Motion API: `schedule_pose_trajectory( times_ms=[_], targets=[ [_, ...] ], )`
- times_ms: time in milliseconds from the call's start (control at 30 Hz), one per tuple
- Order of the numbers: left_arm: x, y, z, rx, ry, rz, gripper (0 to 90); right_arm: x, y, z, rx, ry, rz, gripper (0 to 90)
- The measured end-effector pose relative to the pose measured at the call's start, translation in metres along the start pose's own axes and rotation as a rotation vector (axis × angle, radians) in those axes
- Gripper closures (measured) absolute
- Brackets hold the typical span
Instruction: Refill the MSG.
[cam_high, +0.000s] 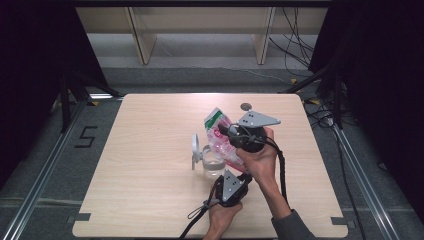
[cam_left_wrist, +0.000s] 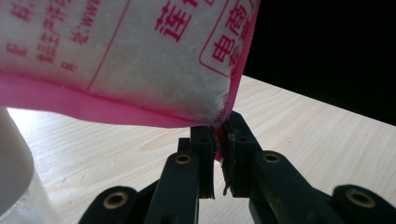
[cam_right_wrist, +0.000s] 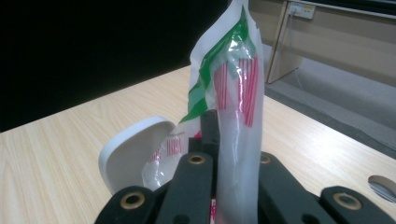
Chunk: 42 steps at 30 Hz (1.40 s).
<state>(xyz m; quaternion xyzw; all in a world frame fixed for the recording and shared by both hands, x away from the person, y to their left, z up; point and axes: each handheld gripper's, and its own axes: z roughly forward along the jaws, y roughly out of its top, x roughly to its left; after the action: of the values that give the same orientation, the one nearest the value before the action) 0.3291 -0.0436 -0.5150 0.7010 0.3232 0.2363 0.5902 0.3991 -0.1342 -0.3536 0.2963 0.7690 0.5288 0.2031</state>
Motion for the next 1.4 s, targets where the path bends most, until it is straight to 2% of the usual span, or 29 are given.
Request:
schedule_pose_trajectory(
  times_ms=[33, 67, 100, 167, 267, 333, 433, 467, 500, 567, 633, 667, 733, 767, 833, 867, 1000, 1100, 1167, 1233, 1267, 1333, 1367, 1400],
  targets=[
    [0.0, 0.0, 0.001, 0.0, -0.004, -0.004, 83.1, 0.001, 0.0, 0.0, 0.001, 0.0, 0.002, 90.0],
    [0.0, 0.0, 0.001, -0.001, -0.003, -0.003, 83.1, 0.001, 0.0, 0.0, 0.013, -0.003, -0.017, 90.0],
    [-0.001, 0.0, 0.001, -0.002, -0.005, 0.004, 83.1, 0.0, 0.0, 0.001, 0.0, -0.011, -0.023, 90.0],
    [-0.001, 0.0, 0.002, -0.008, 0.003, 0.005, 83.1, 0.0, 0.0, 0.001, 0.014, 0.006, -0.006, 90.0],
    [-0.003, -0.001, 0.004, -0.009, 0.011, 0.022, 83.1, -0.001, 0.0, 0.002, 0.004, -0.011, -0.026, 90.0],
    [-0.002, 0.0, 0.004, -0.005, 0.0, 0.025, 83.2, -0.001, 0.0, 0.003, 0.004, -0.012, -0.024, 90.0],
    [-0.003, 0.0, 0.006, -0.01, 0.003, 0.018, 83.2, -0.002, 0.0, 0.003, 0.01, -0.017, -0.035, 90.0],
    [-0.003, 0.0, 0.006, -0.011, 0.002, 0.014, 83.1, -0.001, 0.0, 0.002, 0.021, -0.02, -0.006, 90.0],
    [-0.003, 0.001, 0.006, -0.012, 0.004, 0.017, 83.2, -0.002, 0.001, 0.003, 0.017, -0.03, -0.031, 90.0],
    [-0.003, 0.001, 0.007, -0.013, -0.002, 0.017, 83.2, -0.002, 0.001, 0.003, 0.016, -0.024, -0.025, 90.0],
    [-0.003, 0.002, 0.009, -0.017, -0.007, 0.011, 83.2, -0.003, 0.002, 0.003, 0.016, -0.023, -0.044, 90.0],
    [-0.003, 0.003, 0.01, -0.014, -0.008, 0.012, 83.2, -0.001, 0.002, 0.002, 0.034, -0.027, -0.014, 90.0],
    [-0.002, 0.003, 0.01, -0.014, -0.01, 0.003, 83.2, -0.005, 0.003, 0.003, 0.025, -0.031, -0.049, 90.0],
    [-0.002, 0.004, 0.011, -0.017, -0.011, 0.001, 83.2, -0.003, 0.003, 0.004, 0.031, -0.024, -0.03, 90.0],
    [-0.001, 0.004, 0.013, -0.018, -0.014, 0.002, 83.3, -0.003, 0.004, 0.005, 0.032, -0.029, -0.058, 90.0],
    [-0.001, 0.005, 0.014, -0.02, -0.023, -0.001, 83.3, -0.001, 0.004, 0.005, 0.032, -0.036, -0.047, 90.0],
    [0.0, 0.005, 0.014, -0.028, -0.015, -0.005, 83.4, 0.001, 0.006, 0.006, 0.042, -0.033, -0.063, 90.0],
    [0.001, 0.005, 0.013, -0.024, -0.018, -0.002, 83.4, 0.002, 0.006, 0.008, 0.047, -0.03, -0.043, 90.0],
    [0.001, 0.005, 0.014, -0.028, -0.022, -0.005, 83.4, 0.003, 0.006, 0.01, 0.037, -0.045, -0.062, 90.0],
    [0.001, 0.005, 0.013, -0.026, -0.024, -0.003, 83.3, 0.004, 0.006, 0.011, 0.046, -0.038, -0.053, 90.0],
    [0.001, 0.005, 0.013, -0.027, -0.025, -0.004, 83.4, 0.003, 0.007, 0.011, 0.055, -0.026, -0.067, 90.0],
    [0.001, 0.005, 0.014, -0.031, -0.029, -0.009, 83.4, 0.005, 0.007, 0.012, 0.054, -0.029, -0.07, 90.0],
    [0.001, 0.005, 0.014, -0.03, -0.031, -0.01, 83.4, 0.006, 0.007, 0.013, 0.045, -0.045, -0.069, 90.0],
    [0.001, 0.005, 0.014, -0.029, -0.031, -0.01, 83.4, 0.006, 0.007, 0.012, 0.059, -0.034, -0.067, 90.0]
  ],
)
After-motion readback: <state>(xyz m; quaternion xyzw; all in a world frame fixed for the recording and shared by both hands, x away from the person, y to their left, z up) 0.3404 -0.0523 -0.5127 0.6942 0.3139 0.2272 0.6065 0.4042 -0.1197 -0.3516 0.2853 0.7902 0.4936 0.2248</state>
